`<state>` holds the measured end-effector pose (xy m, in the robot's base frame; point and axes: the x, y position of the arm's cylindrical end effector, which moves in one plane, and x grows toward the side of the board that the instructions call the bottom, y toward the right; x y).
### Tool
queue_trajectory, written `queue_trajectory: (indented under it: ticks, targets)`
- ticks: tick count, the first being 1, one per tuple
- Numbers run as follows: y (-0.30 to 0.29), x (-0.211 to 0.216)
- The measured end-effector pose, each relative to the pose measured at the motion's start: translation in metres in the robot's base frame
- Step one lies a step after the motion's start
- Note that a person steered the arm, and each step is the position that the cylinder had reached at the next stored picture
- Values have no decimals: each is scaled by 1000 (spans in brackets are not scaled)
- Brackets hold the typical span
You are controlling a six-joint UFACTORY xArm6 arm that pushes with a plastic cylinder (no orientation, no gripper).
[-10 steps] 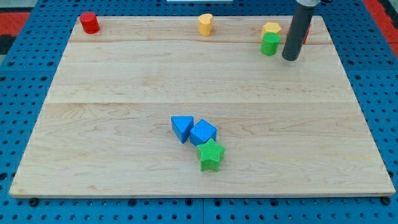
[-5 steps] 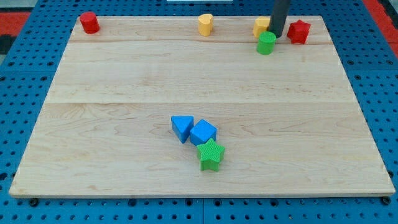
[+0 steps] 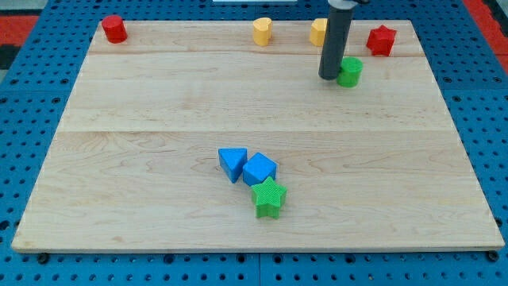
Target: Push the green circle towards the yellow hexagon
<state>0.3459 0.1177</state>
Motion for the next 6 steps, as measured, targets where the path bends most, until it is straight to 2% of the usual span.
queue_trajectory:
  ticks: [1, 2, 4, 6]
  targets:
    - [38, 25]
    - [54, 20]
    - [36, -12]
    - [1, -14]
